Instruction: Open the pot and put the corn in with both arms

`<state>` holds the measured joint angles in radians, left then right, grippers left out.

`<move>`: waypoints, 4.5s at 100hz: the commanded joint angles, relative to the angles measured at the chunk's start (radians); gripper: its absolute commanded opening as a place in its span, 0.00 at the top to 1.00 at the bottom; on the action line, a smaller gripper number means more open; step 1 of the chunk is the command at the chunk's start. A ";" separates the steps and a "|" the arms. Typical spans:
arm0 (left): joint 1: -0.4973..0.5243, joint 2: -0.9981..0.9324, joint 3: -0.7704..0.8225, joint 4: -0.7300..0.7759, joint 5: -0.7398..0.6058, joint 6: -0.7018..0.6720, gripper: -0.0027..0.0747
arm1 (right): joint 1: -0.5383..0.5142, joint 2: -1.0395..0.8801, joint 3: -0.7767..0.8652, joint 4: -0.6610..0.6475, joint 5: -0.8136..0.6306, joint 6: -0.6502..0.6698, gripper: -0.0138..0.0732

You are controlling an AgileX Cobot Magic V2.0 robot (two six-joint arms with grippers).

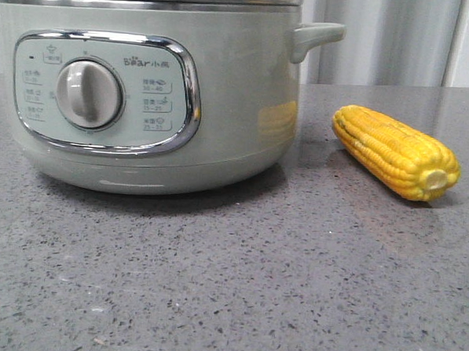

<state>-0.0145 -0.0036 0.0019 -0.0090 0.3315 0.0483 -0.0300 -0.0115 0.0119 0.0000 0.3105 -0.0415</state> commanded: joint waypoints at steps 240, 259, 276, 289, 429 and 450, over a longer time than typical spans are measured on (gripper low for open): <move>-0.002 0.022 -0.123 0.061 -0.415 -0.001 0.99 | -0.004 0.008 -0.125 -0.009 -0.191 -0.006 0.93; -0.004 0.178 -0.315 0.061 -0.306 -0.001 0.99 | -0.004 0.157 -0.267 -0.009 -0.068 -0.006 0.93; -0.004 0.329 -0.422 0.061 -0.311 -0.001 0.99 | -0.004 0.332 -0.387 -0.009 -0.044 -0.006 0.93; -0.004 0.417 -0.442 0.061 -0.364 -0.001 0.99 | -0.004 0.433 -0.452 -0.009 -0.012 -0.006 0.93; -0.613 1.283 -0.895 -0.004 -0.729 -0.003 0.39 | -0.004 0.487 -0.423 -0.009 -0.081 -0.006 0.93; -0.613 1.364 -0.938 -0.035 -0.731 -0.003 0.39 | -0.004 0.487 -0.423 -0.009 -0.081 -0.006 0.93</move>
<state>-0.6205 1.3612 -0.8895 -0.0281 -0.3158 0.0521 -0.0300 0.4639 -0.3852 0.0000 0.3136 -0.0415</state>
